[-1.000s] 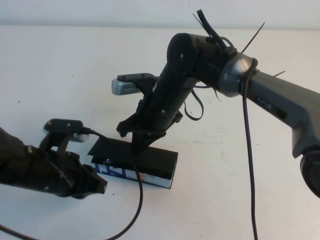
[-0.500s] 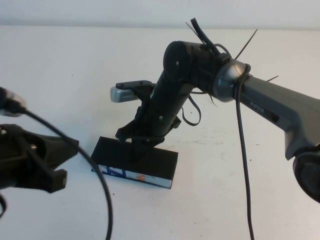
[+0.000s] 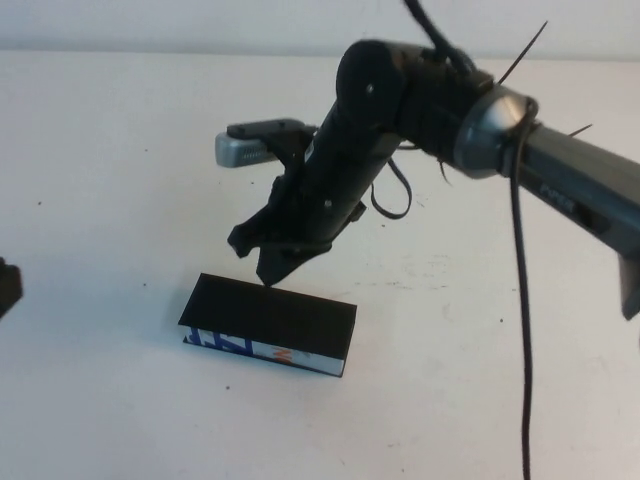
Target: Return glasses to glasses case
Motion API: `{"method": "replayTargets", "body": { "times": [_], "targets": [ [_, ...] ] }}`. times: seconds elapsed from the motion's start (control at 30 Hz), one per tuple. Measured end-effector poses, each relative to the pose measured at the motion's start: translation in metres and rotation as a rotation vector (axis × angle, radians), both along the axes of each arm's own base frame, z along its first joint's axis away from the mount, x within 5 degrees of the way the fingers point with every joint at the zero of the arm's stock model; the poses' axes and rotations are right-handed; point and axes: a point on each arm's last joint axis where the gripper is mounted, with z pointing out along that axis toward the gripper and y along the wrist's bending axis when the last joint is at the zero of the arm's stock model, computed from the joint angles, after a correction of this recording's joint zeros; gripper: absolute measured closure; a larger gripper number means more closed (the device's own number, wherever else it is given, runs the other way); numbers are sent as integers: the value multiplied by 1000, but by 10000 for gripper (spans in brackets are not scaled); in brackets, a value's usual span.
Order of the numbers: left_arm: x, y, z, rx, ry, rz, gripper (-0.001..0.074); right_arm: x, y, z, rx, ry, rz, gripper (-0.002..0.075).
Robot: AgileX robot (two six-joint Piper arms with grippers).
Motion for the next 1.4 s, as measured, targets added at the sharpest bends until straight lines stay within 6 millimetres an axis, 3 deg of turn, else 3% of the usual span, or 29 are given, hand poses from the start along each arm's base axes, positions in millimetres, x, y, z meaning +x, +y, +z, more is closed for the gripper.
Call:
{"method": "replayTargets", "body": {
  "times": [0.13, 0.23, 0.4, 0.53, 0.67, 0.93, 1.13, 1.4],
  "targets": [
    [-21, 15, -12, -53, -139, 99, 739, -17, -16, 55, 44, -112, 1, 734],
    [-33, 24, -35, -78, -234, 146, 739, -41, -34, 90, 54, -176, 6, 734],
    [-38, 30, -80, -94, -323, 196, 739, -90, -71, 121, 53, -227, 4, 734],
    [-28, 30, -121, -77, -285, 225, 739, -131, -106, 139, 112, -312, -44, 734],
    [-23, 29, -150, -53, -228, 236, 739, -164, -134, 135, 154, -366, -82, 734],
    [-23, 28, -155, -40, -198, 225, 739, -211, -176, 99, 239, -471, -173, 734],
    [-24, 28, -156, -35, -187, 221, 739, -223, -195, 62, 346, -609, -300, 734],
    [-24, 28, -156, -34, -184, 220, 739, -233, -207, 11, 395, -554, -443, 737]
  ]
}}
